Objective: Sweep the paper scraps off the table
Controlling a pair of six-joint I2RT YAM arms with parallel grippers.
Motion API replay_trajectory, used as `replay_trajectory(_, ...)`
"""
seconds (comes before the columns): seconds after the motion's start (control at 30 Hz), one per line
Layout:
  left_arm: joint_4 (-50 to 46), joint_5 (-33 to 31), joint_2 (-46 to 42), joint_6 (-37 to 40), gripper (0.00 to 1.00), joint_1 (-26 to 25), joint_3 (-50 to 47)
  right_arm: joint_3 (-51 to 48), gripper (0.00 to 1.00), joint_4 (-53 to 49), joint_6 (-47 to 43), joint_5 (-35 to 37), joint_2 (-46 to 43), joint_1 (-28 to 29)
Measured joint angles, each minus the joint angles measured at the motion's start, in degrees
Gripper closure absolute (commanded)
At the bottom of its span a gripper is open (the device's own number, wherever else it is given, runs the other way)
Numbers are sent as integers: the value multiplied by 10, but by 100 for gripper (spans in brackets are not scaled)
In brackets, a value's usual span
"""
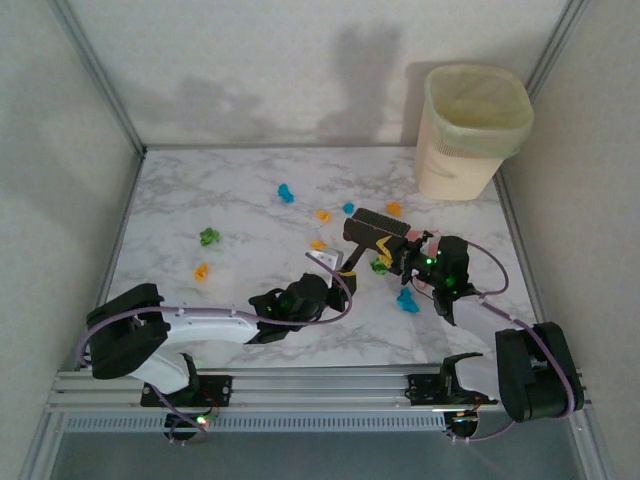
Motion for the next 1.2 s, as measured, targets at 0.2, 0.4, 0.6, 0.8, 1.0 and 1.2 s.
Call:
replay_trajectory(0.2, -10, -2, 0, -5, 100, 0, 2, 2, 100, -16, -13, 0, 0, 0)
replay_trajectory(0.4, -54, -18, 0, -21, 100, -1, 28, 28, 36, -108, -71, 8, -38, 0)
replay_trajectory(0.6, -108, -59, -16, -53, 100, 12, 46, 53, 1, -212, -142, 22, -111, 1)
replay_trajectory(0.8, -188, -88, -80, -96, 100, 29, 52, 96, 1, -292, -210, 41, -131, 2)
replay_trajectory(1.0, -275, -111, -174, -165, 100, 107, 62, 164, 4, -475, -303, 157, -159, 24)
replay_trajectory(1.2, -309, -123, -277, -211, 100, 165, 15, 283, 8, -639, -386, 254, -111, 32)
